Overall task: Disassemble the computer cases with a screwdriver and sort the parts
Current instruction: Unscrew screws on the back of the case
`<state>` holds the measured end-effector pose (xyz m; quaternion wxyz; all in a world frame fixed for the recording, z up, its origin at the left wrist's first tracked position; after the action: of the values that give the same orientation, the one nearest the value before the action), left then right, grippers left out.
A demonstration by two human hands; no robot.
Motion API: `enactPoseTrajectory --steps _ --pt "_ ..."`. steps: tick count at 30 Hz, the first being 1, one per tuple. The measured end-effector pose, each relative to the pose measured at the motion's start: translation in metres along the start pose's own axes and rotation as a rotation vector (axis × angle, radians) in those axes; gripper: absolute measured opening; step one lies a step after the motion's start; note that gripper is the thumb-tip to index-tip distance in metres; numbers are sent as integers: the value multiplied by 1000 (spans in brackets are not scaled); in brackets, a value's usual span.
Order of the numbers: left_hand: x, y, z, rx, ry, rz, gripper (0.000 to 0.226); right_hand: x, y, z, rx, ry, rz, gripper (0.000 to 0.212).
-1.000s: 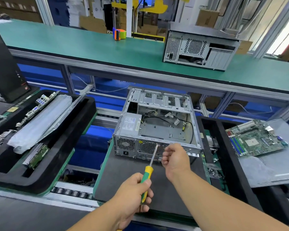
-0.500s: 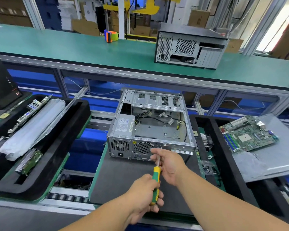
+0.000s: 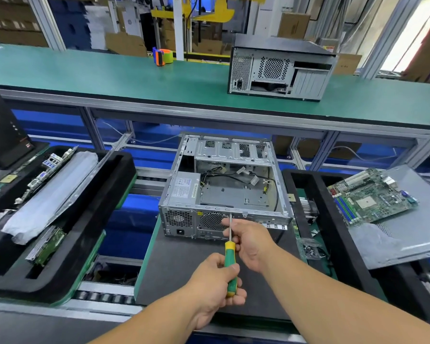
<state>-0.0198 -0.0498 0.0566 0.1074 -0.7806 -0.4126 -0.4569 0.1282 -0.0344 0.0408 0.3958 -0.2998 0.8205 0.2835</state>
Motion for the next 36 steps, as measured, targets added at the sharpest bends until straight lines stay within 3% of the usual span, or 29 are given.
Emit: enactPoseTrajectory --steps 15,25,29,31,34,36 --pt "-1 3 3 -6 -21 14 17 -2 -5 3 -1 21 -4 30" --pt "2 -1 4 202 119 313 52 -3 -2 4 -17 58 -6 32" --pt "5 1 3 242 155 335 48 -1 -2 2 8 69 -35 33" --pt "2 4 2 234 136 241 37 1 -3 1 1 87 -44 33" --pt "-5 9 1 134 12 -176 20 2 -4 2 -4 110 -55 30" --pt "-4 13 -4 36 -71 -412 21 2 -4 3 1 119 -62 27"
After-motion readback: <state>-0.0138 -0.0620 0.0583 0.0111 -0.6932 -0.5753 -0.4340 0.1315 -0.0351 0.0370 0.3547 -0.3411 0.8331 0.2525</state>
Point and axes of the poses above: each hand's wrist, its own z-axis towards the middle knuckle, its own y-axis out of the palm, x = y × z, the point moved 5 cm from there along z, towards the middle knuckle, and after that the axes turned 3 degrees about y, right-handed, at the moved point
